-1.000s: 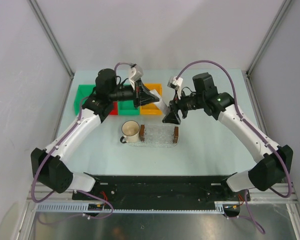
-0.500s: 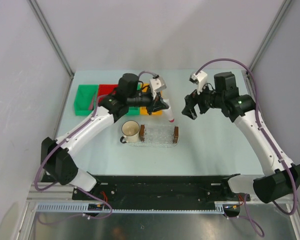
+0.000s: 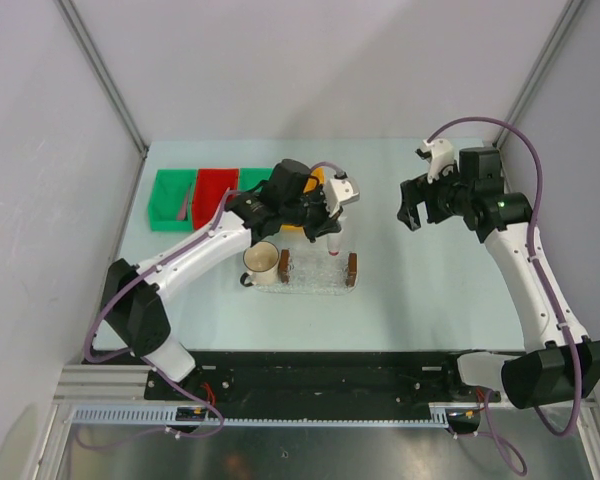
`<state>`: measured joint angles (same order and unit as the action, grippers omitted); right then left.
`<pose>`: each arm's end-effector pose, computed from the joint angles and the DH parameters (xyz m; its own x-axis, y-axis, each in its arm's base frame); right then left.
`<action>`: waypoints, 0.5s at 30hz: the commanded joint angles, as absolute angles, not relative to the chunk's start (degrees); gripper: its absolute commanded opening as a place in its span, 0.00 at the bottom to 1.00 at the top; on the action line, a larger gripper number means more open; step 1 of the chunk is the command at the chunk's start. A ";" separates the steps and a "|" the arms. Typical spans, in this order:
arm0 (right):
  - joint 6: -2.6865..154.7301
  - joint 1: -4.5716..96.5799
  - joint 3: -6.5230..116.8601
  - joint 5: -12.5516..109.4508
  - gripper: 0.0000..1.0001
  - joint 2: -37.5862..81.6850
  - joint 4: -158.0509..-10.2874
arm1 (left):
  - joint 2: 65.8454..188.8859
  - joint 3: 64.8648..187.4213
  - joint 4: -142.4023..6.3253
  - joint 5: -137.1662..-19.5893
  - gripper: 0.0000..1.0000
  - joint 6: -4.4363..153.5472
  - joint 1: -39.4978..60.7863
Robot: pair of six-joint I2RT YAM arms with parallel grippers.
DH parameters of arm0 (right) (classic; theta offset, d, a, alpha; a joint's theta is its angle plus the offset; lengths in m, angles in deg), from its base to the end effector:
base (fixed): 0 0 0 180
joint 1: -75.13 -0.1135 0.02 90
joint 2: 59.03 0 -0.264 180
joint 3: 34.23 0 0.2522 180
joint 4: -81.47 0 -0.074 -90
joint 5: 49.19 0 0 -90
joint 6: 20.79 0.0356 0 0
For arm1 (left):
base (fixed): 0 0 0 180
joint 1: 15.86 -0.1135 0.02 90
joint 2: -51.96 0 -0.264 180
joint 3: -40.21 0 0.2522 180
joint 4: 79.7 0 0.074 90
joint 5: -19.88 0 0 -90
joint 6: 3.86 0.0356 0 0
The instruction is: Prepare toiletry sets of a toothbrush and toothpaste on the tray
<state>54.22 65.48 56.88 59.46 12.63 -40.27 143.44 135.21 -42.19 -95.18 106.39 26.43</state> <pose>0.2531 0.0546 0.3805 -0.4922 -0.3323 -0.8046 -0.5505 0.8348 -0.0079 0.2611 -0.2579 0.3335 -0.0871 0.5031 -0.8598 0.9587 0.2768 0.0648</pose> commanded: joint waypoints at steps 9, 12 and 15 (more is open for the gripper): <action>55.85 67.05 55.91 62.25 0.91 12.51 -41.70 | 143.02 136.77 -42.20 -97.18 0.00 109.25 27.21; 55.93 67.13 55.56 62.60 0.91 12.51 -41.96 | 143.02 136.42 -42.20 -98.50 0.00 108.64 27.39; 55.94 67.22 55.30 62.96 0.91 12.42 -41.87 | 142.84 136.24 -42.38 -99.64 0.00 108.28 27.47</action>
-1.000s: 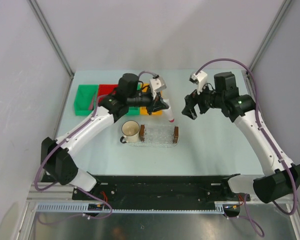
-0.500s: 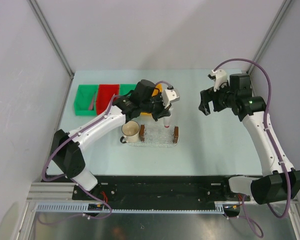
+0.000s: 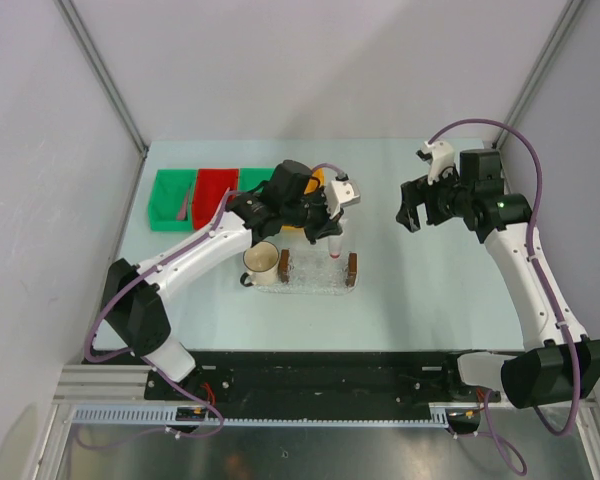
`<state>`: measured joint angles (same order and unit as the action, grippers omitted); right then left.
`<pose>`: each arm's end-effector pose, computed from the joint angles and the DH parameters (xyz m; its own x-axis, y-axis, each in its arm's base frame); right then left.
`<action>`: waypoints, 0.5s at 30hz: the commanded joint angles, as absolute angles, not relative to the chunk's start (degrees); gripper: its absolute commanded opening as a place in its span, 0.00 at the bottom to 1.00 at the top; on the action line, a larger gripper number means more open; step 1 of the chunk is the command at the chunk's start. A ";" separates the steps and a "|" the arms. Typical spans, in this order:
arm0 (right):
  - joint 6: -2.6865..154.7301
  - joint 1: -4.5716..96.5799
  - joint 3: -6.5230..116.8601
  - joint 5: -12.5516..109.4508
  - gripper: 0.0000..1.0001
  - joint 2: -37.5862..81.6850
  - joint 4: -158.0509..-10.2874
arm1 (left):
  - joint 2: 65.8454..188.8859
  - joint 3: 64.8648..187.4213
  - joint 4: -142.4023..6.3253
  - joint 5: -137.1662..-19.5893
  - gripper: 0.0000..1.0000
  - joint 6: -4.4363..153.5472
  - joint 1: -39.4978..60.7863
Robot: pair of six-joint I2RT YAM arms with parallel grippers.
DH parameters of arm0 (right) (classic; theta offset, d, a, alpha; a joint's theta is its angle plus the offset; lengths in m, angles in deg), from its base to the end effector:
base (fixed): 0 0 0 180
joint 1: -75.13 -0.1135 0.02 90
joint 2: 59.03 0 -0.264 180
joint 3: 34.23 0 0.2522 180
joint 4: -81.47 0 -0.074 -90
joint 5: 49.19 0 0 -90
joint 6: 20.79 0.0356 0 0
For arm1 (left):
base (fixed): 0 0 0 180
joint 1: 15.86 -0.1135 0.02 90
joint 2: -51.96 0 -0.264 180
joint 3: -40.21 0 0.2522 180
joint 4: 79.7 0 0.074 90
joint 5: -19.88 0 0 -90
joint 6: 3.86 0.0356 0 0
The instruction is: Prepare toiletry sets of a toothbrush and toothpaste on the tray
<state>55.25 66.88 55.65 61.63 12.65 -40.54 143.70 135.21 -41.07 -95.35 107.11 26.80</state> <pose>0.2545 0.0497 0.3742 -0.5171 -0.3028 -0.8006 -0.5453 0.8375 0.0354 0.2592 -0.2595 0.3302 -0.0866 0.5201 -0.8497 0.9634 0.2609 0.0614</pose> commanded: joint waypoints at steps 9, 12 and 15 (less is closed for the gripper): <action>55.94 67.57 54.86 63.75 0.91 11.72 -41.79 | 142.75 134.84 -42.99 -100.97 0.00 107.93 27.74; 55.85 67.40 54.77 64.01 0.91 11.63 -41.70 | 142.40 134.22 -43.52 -101.05 0.00 107.93 27.74; 55.85 67.48 54.68 64.19 0.91 11.54 -41.79 | 141.96 133.52 -44.05 -101.32 0.00 108.02 27.83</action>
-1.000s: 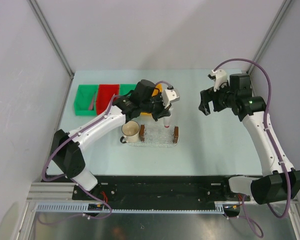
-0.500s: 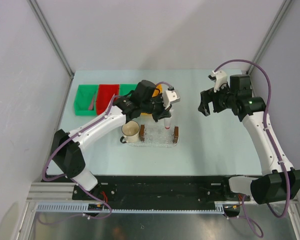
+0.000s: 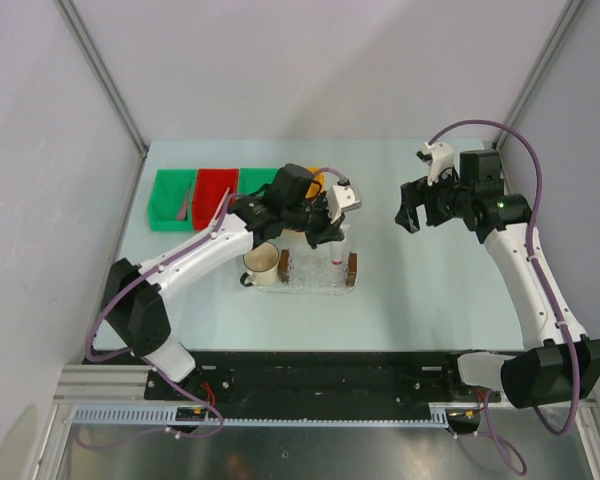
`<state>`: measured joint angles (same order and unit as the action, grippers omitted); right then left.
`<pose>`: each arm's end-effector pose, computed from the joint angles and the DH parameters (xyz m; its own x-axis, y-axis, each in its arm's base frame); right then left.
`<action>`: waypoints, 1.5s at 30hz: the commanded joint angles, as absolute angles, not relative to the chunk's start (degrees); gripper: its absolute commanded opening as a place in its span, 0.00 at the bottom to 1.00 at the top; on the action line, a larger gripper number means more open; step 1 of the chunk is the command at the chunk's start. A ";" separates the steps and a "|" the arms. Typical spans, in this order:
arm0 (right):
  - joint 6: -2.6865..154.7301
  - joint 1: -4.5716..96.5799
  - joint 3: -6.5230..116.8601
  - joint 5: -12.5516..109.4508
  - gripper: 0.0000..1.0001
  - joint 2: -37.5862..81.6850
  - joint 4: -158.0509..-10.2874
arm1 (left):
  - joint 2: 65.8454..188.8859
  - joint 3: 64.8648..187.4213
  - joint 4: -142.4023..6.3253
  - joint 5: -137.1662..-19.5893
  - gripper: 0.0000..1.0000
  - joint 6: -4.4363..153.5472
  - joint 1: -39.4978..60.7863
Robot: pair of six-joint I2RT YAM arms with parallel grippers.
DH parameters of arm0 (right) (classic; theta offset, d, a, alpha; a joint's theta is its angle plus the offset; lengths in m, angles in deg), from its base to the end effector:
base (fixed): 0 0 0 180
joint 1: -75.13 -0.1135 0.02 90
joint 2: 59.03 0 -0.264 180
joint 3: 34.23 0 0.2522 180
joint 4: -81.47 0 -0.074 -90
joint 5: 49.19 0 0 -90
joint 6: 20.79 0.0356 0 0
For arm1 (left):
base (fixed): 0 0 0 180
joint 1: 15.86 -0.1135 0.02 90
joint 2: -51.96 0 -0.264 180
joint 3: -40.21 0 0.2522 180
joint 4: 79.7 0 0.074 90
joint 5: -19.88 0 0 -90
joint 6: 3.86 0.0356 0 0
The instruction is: Prepare toiletry sets of a toothbrush and toothpaste on the tray
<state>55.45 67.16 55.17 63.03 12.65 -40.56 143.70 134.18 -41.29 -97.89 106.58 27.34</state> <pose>0.2545 0.0492 0.3718 -0.5230 -0.2956 -0.7994 -0.5545 0.8303 0.0558 0.2549 -0.2621 0.3249 -0.0960 0.5140 -0.8524 0.9747 0.2220 0.0242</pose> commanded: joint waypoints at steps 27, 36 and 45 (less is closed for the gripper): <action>55.50 67.75 53.89 65.07 0.91 11.11 -41.52 | 141.78 130.70 -47.92 -100.44 0.00 108.63 28.35; 55.50 67.84 53.80 65.24 0.91 10.84 -41.35 | 142.22 130.61 -48.18 -99.82 0.00 109.25 28.35; 55.50 67.84 53.71 65.42 0.91 10.75 -41.35 | 142.31 129.91 -48.18 -99.38 0.00 109.60 28.35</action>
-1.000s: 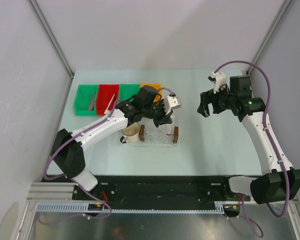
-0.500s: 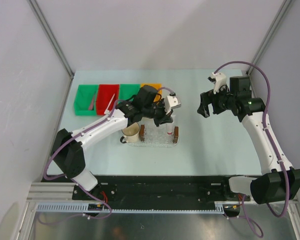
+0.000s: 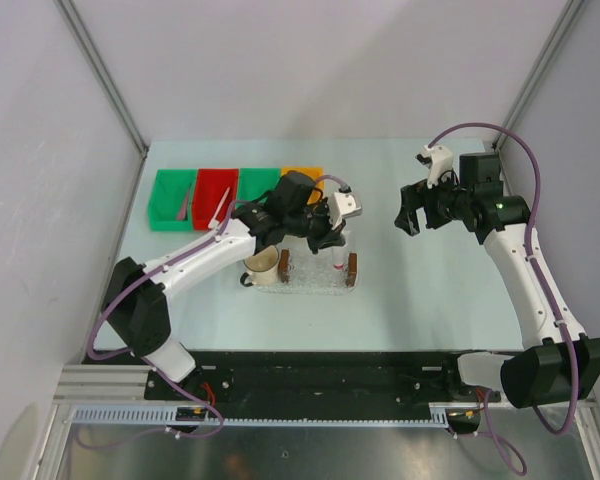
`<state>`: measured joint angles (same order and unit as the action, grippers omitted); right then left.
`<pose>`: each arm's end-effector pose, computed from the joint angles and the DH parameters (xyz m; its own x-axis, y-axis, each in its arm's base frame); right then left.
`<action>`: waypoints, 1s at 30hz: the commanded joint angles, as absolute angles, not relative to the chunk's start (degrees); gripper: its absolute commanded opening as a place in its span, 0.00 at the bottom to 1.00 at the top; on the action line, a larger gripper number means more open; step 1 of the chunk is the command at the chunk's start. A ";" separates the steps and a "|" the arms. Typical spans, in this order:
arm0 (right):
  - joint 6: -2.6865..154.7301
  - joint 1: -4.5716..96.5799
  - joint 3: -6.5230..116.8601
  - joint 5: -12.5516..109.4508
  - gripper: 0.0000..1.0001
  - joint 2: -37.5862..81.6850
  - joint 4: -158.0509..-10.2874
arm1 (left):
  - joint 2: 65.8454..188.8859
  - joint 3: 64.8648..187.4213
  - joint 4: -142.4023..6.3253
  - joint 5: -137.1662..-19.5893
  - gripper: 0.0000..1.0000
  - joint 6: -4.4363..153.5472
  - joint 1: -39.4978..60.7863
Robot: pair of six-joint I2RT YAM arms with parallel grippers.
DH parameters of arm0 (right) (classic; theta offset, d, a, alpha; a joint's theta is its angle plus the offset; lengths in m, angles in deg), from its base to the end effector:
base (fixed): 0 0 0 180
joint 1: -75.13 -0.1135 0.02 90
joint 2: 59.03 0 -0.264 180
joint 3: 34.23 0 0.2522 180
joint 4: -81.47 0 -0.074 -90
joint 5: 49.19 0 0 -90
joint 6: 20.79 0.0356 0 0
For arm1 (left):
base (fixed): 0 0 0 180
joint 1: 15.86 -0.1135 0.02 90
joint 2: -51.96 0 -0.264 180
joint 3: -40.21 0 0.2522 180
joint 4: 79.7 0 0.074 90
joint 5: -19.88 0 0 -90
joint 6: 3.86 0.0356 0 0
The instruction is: Prepare toiletry sets of a toothbrush and toothpaste on the tray
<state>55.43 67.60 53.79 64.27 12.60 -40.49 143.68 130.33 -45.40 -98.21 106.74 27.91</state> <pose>0.2544 0.0479 0.3643 -0.5410 -0.2919 -0.7887 -0.5601 0.8246 0.0790 0.2523 -0.2649 0.3085 -0.0847 0.5110 -0.8554 0.9781 0.2066 0.0266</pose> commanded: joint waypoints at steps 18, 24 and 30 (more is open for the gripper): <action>55.50 68.01 53.63 65.59 0.91 10.75 -41.35 | 142.93 129.56 -48.36 -99.56 0.00 109.78 28.35; 55.50 68.10 53.63 65.68 0.91 10.58 -41.35 | 143.28 129.47 -48.27 -99.65 0.00 110.04 28.35; 55.50 68.19 53.54 65.86 0.91 10.32 -41.35 | 143.98 129.56 -48.62 -99.65 0.00 110.04 28.35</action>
